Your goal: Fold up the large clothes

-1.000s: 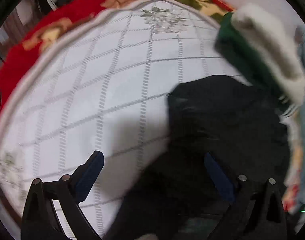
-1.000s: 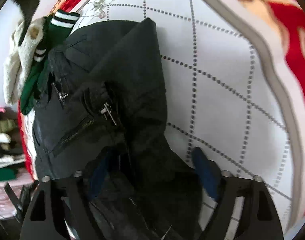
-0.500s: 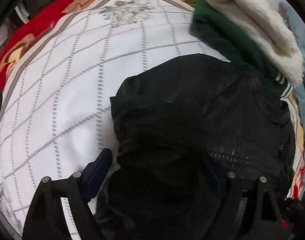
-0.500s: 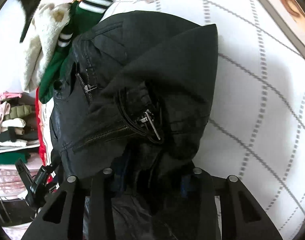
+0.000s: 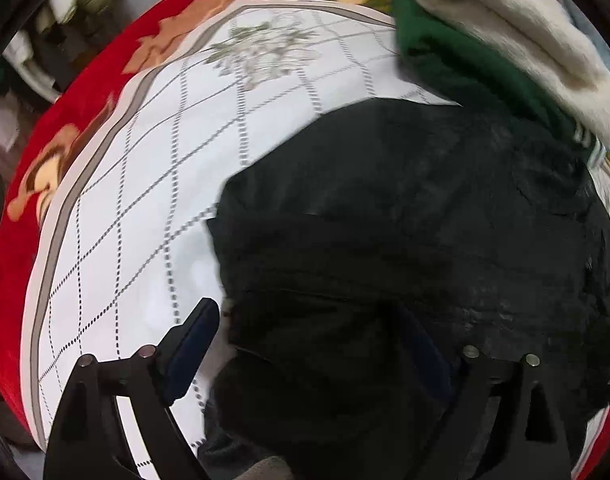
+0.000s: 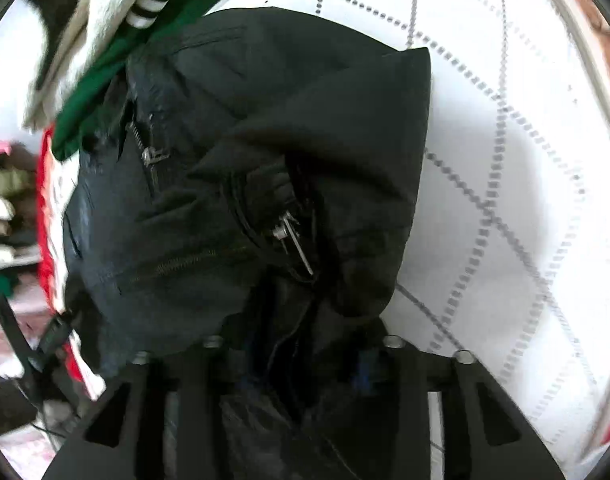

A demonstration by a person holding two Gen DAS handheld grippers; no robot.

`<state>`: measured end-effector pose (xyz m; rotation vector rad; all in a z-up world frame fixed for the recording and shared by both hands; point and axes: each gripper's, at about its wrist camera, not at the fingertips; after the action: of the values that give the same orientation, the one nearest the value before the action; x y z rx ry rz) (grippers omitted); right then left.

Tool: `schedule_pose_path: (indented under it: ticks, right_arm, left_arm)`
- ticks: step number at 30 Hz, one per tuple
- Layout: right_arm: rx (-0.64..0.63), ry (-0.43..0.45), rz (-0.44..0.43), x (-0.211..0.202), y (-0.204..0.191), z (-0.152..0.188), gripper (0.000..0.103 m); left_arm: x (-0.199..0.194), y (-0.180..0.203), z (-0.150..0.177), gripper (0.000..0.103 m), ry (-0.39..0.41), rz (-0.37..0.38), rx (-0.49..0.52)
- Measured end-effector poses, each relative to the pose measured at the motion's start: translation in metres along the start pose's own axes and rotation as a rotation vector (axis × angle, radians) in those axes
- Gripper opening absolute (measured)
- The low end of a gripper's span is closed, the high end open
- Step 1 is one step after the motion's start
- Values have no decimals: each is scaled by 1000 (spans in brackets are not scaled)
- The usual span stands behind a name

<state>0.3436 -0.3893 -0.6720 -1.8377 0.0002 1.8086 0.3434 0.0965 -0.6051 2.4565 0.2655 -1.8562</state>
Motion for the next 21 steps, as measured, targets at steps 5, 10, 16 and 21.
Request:
schedule_pose_path:
  ticks: [5, 10, 16, 21]
  right_arm:
    - [20, 21, 32, -35, 19, 44, 74]
    - [119, -90, 80, -2, 53, 90, 18]
    - [220, -148, 16, 1, 37, 126, 6]
    - [177, -154, 137, 1, 48, 126, 12]
  left_arm:
    - [-16, 6, 3, 98, -4, -1, -5]
    - [-33, -2, 28, 98, -24, 11, -15]
    - [-50, -4, 51, 98, -4, -34, 68]
    - [-62, 10, 74, 98, -3, -89, 127]
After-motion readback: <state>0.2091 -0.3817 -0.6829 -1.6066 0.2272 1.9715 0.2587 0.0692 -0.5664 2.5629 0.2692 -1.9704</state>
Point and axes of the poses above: each gripper's, at about its wrist camera, not at the fingertips, and x roughly the way its jaws point, y to its right, z to its underside, and after that the axes turned 3 degrees about -z, right-handed
